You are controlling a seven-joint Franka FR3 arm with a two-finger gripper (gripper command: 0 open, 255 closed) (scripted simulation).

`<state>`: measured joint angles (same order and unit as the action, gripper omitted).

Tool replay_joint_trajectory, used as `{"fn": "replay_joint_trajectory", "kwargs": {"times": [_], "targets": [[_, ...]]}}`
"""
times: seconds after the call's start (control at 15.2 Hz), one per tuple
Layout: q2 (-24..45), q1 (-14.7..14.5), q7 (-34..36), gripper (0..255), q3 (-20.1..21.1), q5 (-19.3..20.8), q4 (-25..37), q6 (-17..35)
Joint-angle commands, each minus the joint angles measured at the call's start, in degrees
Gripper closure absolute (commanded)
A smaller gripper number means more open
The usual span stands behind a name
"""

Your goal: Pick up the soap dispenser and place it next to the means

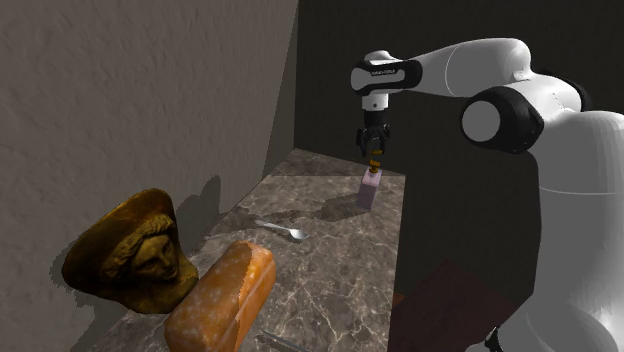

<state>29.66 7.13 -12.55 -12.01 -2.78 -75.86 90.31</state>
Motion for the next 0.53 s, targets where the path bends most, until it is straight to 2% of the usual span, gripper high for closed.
{"fn": "replay_joint_trajectory", "kwargs": {"times": [0.0,0.2,0.46], "targets": [[-0.3,-0.1,0.0,0,0.0,0.0,-2.0,1.7],[-0.8,-0.2,0.0,0,0.0,0.1,-4.6,3.9],[-0.8,-0.2,0.0,0,0.0,0.1,-4.7,3.9]]}}
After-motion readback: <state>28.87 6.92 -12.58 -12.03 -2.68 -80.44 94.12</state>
